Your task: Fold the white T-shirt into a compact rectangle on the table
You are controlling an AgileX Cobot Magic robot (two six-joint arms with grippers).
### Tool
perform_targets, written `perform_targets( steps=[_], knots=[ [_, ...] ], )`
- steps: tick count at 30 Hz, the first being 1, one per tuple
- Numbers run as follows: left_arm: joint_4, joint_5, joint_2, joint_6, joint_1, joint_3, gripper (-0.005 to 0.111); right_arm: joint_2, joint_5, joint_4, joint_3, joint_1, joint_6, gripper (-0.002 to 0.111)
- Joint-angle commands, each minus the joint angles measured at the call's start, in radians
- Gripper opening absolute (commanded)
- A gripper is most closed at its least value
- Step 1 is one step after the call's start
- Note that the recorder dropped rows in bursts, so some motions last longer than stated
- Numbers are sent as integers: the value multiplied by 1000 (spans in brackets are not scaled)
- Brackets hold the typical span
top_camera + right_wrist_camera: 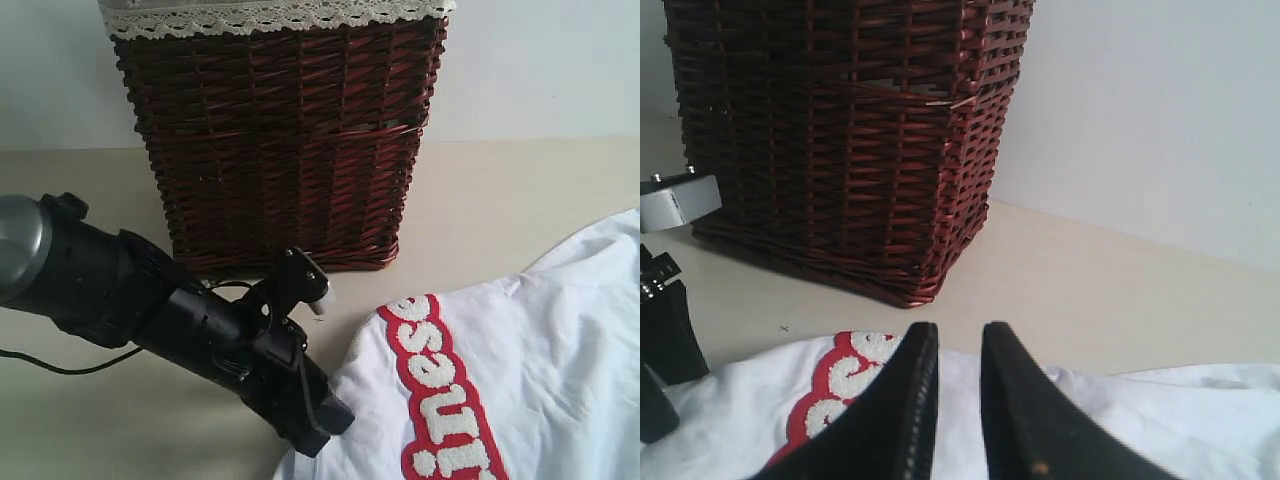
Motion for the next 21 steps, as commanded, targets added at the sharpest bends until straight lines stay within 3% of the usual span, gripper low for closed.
perform_targets(
  steps=[1, 3, 10, 12, 14, 17, 21],
  knots=[
    [-21, -28, -5, 14, -5, -9, 21, -7, -1, -4, 5, 2, -1, 17],
    [-21, -33, -10, 35, -3, -24, 0, -7, -1, -4, 5, 2, -1, 17],
    [41, -185, -38, 170, -1, -122, 0, -7, -1, -4, 5, 2, -1, 17],
    [48, -182, -63, 313, -1, -138, 0, -7, -1, -4, 5, 2, -1, 17],
    [117, -100, -91, 435, -1, -138, 0, -7, -1, -4, 5, 2, -1, 17],
    [345, 230, -110, 366, -1, -138, 0, -7, -1, -4, 5, 2, -1, 17],
    [425, 552, -108, 233, -14, -109, 0, -7, -1, -4, 5, 2, -1, 17]
  ],
)
